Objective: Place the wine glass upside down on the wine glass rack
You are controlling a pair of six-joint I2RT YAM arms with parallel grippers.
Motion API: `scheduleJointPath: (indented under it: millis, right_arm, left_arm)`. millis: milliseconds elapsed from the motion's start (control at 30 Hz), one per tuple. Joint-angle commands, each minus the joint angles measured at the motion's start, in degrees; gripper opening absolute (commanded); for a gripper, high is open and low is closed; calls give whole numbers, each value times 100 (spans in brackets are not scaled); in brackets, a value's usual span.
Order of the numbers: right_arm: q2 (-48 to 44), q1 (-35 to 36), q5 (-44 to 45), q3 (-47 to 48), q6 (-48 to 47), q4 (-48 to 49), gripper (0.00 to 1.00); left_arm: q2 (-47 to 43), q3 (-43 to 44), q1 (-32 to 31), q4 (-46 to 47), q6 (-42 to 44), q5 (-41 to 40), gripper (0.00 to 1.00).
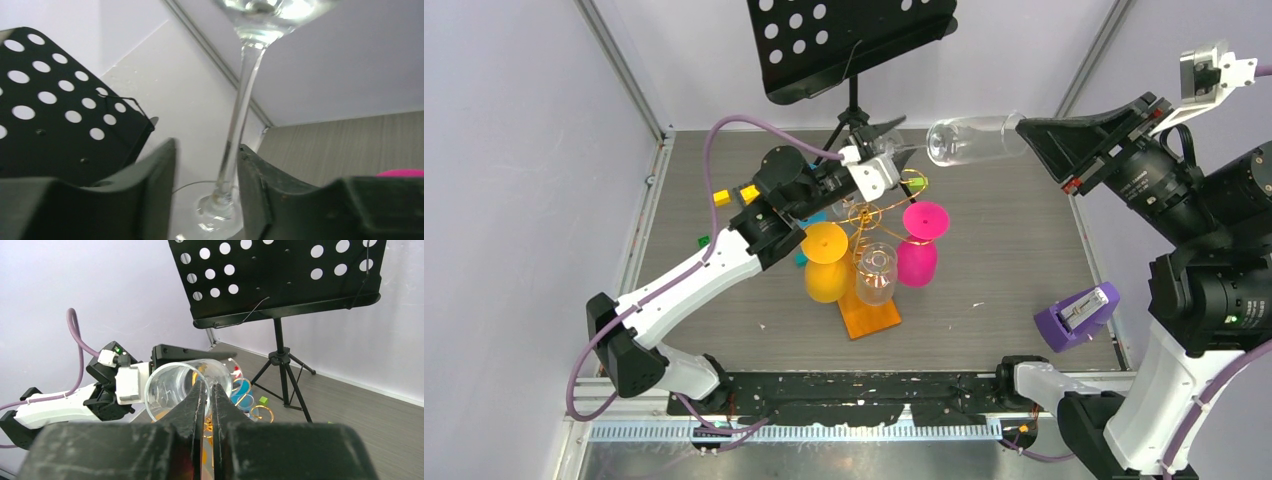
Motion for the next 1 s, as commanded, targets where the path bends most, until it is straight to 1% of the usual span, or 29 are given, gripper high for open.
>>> scheduleJointPath:
  millis: [0, 67, 167, 267, 433, 500, 633, 767, 900, 967]
  right_arm:
    - [-154, 35, -158, 86, 175, 664, 5]
    - [-172, 30, -162, 86, 175, 665, 5]
    - [-195, 28, -185, 87, 198, 692, 5]
    - [-229, 32, -260, 68, 251, 755, 5]
    - [-312, 28, -533, -144, 444, 1083, 5]
    - [-346, 29, -627, -248, 538, 1222, 5]
    - [-462, 28, -883, -565, 729, 1637, 5]
    - [-671, 29, -1171, -1013, 871, 2173, 5]
    - [-794, 28, -1375, -1265, 893, 2438, 5]
    - [-829, 33, -1413, -1327, 864, 2457, 12]
  left_arm:
    - [-186, -201, -21, 447, 232, -281, 40]
    - [-224, -276, -21, 491, 251, -311, 32]
    - [-225, -337, -21, 474, 300, -349, 27]
    - [-198, -336, -21, 464, 307, -360, 26]
    - [-157, -244, -21, 422, 280, -319, 26]
    - [-139, -183, -21, 341, 312, -284, 24]
    - [-123, -33, -30, 37, 469, -283, 0]
    - [-160, 81, -30, -247, 694, -326, 0]
    - [-257, 38, -30, -269, 888, -324, 0]
    - [-327, 2, -30, -193, 948, -323, 0]
